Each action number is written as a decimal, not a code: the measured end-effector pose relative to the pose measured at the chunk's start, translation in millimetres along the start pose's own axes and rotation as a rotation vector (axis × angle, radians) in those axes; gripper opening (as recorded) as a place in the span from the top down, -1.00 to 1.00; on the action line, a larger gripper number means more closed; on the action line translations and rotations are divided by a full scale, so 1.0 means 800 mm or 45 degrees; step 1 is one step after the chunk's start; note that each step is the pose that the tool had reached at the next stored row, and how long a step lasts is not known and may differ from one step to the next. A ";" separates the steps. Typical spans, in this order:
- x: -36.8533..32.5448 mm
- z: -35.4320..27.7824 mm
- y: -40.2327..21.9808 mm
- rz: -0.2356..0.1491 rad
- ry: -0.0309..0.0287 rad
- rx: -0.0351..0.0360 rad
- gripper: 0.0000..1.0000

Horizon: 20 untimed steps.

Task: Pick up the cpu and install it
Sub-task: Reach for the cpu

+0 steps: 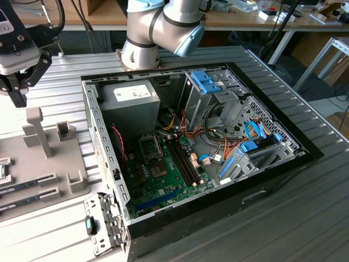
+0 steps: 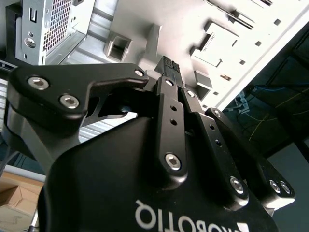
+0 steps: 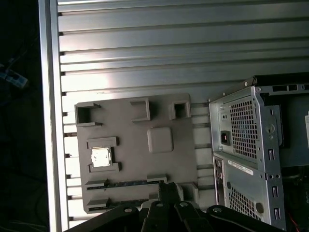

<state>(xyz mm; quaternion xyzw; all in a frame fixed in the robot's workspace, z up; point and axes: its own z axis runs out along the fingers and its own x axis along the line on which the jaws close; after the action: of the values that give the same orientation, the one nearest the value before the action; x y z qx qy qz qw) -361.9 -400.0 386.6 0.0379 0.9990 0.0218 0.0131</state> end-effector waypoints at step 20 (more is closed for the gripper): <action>0.0124 0.0048 -0.0012 0.000 -0.0001 0.0000 0.79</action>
<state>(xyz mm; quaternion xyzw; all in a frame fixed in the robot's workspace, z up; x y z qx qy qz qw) -371.8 -400.0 382.5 0.0379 0.9990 0.0218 0.0131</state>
